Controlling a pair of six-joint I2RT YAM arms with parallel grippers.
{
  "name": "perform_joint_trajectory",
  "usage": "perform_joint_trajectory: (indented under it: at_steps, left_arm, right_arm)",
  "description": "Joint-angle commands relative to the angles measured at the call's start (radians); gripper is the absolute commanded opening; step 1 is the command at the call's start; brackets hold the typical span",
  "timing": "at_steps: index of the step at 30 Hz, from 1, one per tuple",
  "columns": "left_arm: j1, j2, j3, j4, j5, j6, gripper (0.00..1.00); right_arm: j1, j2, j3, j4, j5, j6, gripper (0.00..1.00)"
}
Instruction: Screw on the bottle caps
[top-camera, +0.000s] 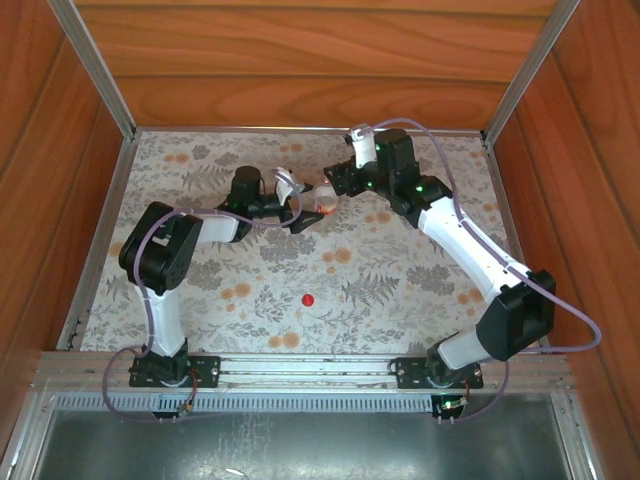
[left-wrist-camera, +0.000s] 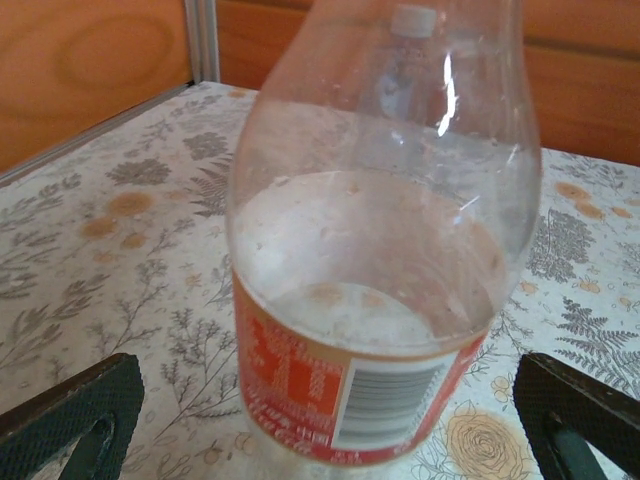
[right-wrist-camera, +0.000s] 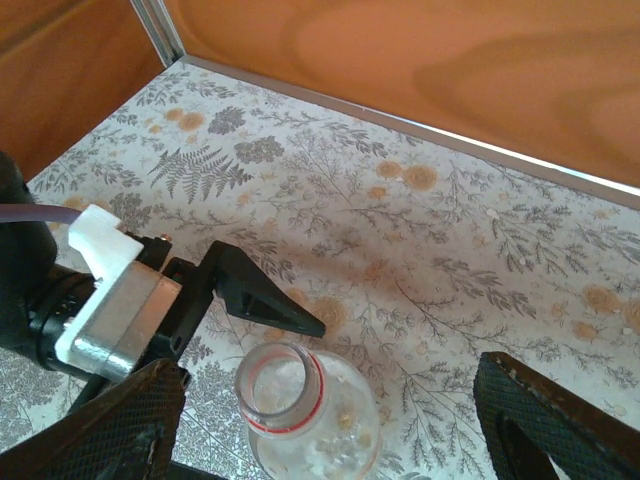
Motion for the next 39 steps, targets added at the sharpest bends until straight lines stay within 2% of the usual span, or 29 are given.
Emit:
perform_joint_trajectory:
  at_steps: [1,9,24,27,33,39]
  left_arm:
    - [-0.02,0.042,0.044,0.029,0.054,0.027,1.0]
    - [-0.036,0.115,0.108,0.031,0.058,0.023,0.98]
    - [-0.037,0.153,0.142,0.036,0.11,0.036,0.71]
    - [-0.039,0.156,0.145,0.036,0.117,0.036,0.71]
    - [-0.043,0.168,0.164,0.036,0.134,0.035,0.83]
    - [-0.048,0.183,0.189,0.036,0.144,0.025,0.81]
  right_arm:
    - [-0.015,-0.041,-0.015,0.022,-0.017,0.017,0.81]
    - [-0.026,-0.042,-0.027,0.029,-0.026,0.019,0.8]
    - [-0.032,-0.086,-0.08,0.015,0.021,0.035,0.79]
    - [-0.034,-0.099,-0.098,0.012,0.029,0.04,0.79]
    - [-0.037,-0.111,-0.111,0.008,0.036,0.043,0.79]
    - [-0.038,-0.112,-0.116,0.006,0.038,0.045,0.78]
